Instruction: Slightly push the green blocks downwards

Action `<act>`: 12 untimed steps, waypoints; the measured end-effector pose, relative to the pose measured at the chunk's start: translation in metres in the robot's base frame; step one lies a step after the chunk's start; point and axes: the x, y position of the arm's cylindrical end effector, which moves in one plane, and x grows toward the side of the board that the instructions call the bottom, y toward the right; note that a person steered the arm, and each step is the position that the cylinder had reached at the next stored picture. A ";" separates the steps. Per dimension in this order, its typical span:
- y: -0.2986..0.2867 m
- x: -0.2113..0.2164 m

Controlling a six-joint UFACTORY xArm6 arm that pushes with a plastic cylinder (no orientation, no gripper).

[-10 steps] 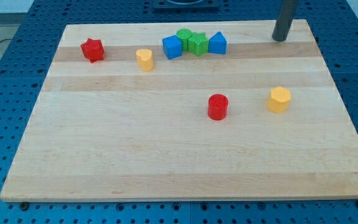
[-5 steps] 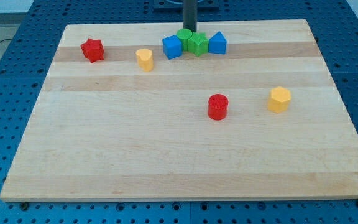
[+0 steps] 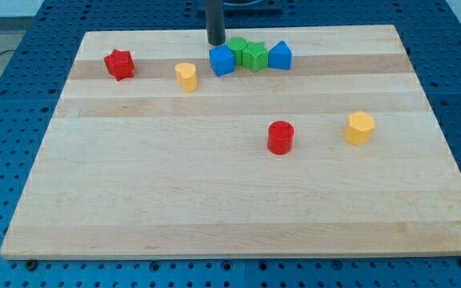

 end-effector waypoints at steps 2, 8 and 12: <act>0.000 0.009; 0.003 -0.011; 0.047 0.021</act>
